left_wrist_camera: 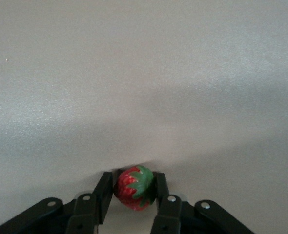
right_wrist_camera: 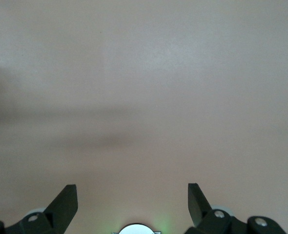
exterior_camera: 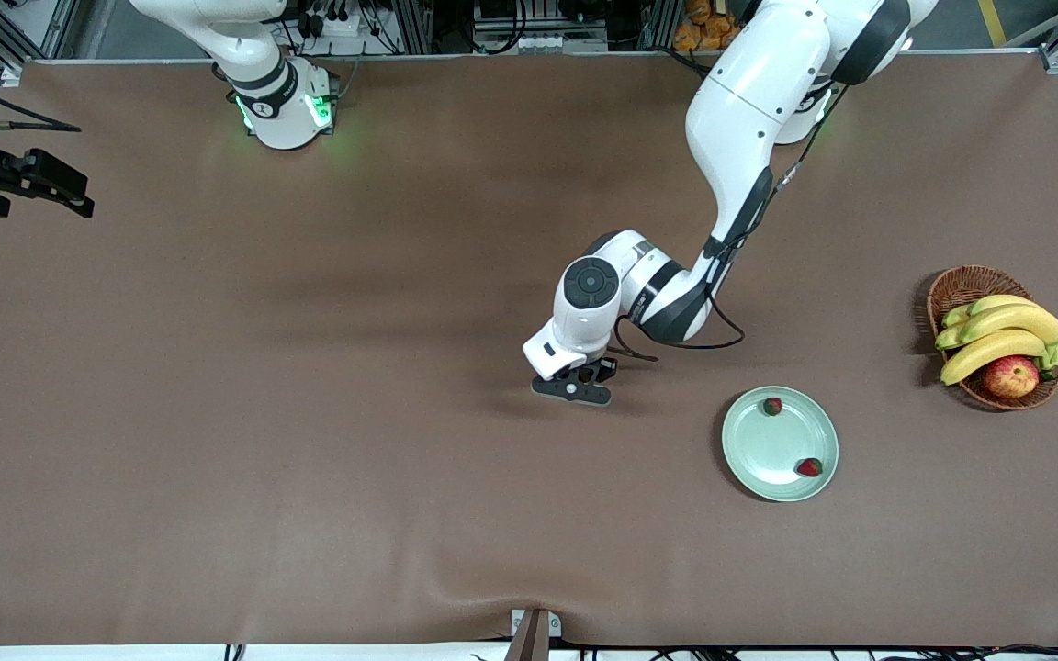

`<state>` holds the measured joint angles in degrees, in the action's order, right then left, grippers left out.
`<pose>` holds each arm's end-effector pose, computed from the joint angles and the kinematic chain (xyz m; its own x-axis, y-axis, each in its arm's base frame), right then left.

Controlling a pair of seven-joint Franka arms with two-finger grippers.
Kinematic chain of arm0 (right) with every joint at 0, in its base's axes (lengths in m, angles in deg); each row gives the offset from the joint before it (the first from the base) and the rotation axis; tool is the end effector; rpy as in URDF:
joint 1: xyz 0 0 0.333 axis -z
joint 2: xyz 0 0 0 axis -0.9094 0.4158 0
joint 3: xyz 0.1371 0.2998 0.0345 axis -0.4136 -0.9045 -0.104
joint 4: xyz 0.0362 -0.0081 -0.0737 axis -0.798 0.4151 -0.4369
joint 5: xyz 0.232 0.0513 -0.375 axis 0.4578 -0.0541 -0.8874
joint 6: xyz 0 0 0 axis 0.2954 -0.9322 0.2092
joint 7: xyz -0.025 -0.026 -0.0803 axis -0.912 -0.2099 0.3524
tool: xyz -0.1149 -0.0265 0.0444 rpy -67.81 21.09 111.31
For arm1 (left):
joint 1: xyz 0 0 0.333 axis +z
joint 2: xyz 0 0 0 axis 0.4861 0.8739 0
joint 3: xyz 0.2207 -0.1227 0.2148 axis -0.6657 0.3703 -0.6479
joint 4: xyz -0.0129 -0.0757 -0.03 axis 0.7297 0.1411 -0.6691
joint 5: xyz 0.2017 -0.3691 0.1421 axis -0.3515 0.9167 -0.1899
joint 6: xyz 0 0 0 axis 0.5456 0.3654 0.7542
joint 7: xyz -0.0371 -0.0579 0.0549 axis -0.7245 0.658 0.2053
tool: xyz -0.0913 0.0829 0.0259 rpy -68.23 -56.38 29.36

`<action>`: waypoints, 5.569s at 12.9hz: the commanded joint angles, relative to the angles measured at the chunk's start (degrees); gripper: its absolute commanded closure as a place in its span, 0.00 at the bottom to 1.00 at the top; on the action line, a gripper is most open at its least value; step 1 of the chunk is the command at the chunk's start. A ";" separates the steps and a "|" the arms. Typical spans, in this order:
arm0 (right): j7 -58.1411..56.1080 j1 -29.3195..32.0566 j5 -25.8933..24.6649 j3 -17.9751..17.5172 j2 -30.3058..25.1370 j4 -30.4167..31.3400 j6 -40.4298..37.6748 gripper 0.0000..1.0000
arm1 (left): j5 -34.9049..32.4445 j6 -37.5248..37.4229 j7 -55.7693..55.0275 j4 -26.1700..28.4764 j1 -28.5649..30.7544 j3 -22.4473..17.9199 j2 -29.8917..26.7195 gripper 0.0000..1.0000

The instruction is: Collect all strawberries into plate

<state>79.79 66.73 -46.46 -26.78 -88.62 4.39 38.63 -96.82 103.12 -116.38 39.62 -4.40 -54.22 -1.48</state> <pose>0.5651 -0.0104 0.6426 0.9971 -0.0058 -0.0765 -0.0031 -0.9994 0.0357 0.5973 -0.4914 0.1368 0.9780 -0.1883 0.0902 -0.1910 -0.9814 0.0213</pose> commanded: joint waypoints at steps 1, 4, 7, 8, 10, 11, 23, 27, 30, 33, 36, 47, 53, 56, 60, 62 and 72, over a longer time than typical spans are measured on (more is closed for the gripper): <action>1.13 -0.07 -0.43 0.01 0.37 -1.98 -1.54 0.00 | -1.64 -0.51 -0.45 -0.40 0.17 -0.20 -0.85 0.89; 3.84 -0.33 -0.35 0.01 0.37 -2.07 -1.11 0.00 | -1.64 -3.94 3.23 -0.40 3.94 -0.11 -3.74 0.95; 4.83 -0.33 -0.26 0.01 0.37 -1.98 -1.28 0.00 | -1.64 -9.38 7.37 -0.14 7.64 0.15 -7.25 0.94; 4.83 -0.33 -0.08 0.01 0.37 -2.07 -1.37 0.00 | -1.64 -11.13 8.69 -0.05 9.04 0.24 -8.40 0.94; 4.83 -0.25 -0.08 0.01 0.37 -2.07 -1.37 0.00 | -1.64 -14.30 12.89 0.48 11.59 0.24 -9.81 0.94; 4.83 -0.16 -0.08 0.01 0.37 -2.07 -1.37 0.00 | -1.64 -14.93 17.27 1.09 14.21 0.33 -10.08 0.94; 5.09 -0.16 -0.08 0.01 0.37 -2.07 -1.37 0.00 | -1.55 -9.83 35.76 2.24 27.32 0.06 -7.53 0.08; 5.09 -0.16 -0.08 0.01 0.37 -2.07 -1.37 0.00 | -1.11 -9.83 36.04 2.15 27.68 0.15 -8.14 0.00; 5.18 -0.25 -0.08 0.01 0.37 -2.07 -1.37 0.00 | -0.94 -9.83 36.04 1.71 28.39 -0.02 -9.02 0.00; 5.18 -0.25 -0.08 0.01 0.37 -2.07 -1.37 0.00 | -0.94 -10.36 35.86 1.53 29.44 0.24 -10.51 0.00; 5.09 -0.33 -0.08 0.01 0.37 -2.07 -1.46 0.00 | -0.67 -10.36 35.60 1.09 29.53 0.51 -10.96 0.00; 5.18 -0.42 -0.08 -0.07 0.37 -2.07 -1.37 0.00 | 1.43 -15.70 37.35 0.39 37.09 0.51 -18.68 0.00; 5.09 -0.51 -0.08 -0.08 0.46 -2.07 -1.37 0.00 | 8.28 -26.68 36.48 0.30 35.35 0.16 -29.48 0.00; 5.18 -0.51 -0.08 -0.16 0.46 -2.07 -1.37 0.00 | 8.38 -34.77 30.68 0.39 32.96 -0.11 -35.20 0.00; 5.18 -0.69 -0.08 -0.25 0.55 -2.07 -1.28 0.00 | 8.56 -44.07 31.55 0.39 32.79 -2.12 -40.91 0.00; 5.18 -0.60 -0.08 -0.25 0.55 -2.07 -1.28 0.00 | 9.17 -48.92 31.29 2.40 32.17 -2.22 -45.65 0.00; 5.09 -0.34 0.80 -0.25 0.55 -2.07 -1.37 0.00 | 9.79 -47.63 33.75 5.93 30.41 -7.93 -49.10 0.00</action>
<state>84.09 66.42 -46.22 -27.04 -88.36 3.36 38.13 -88.42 54.60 -83.35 44.96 26.62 -61.66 -50.32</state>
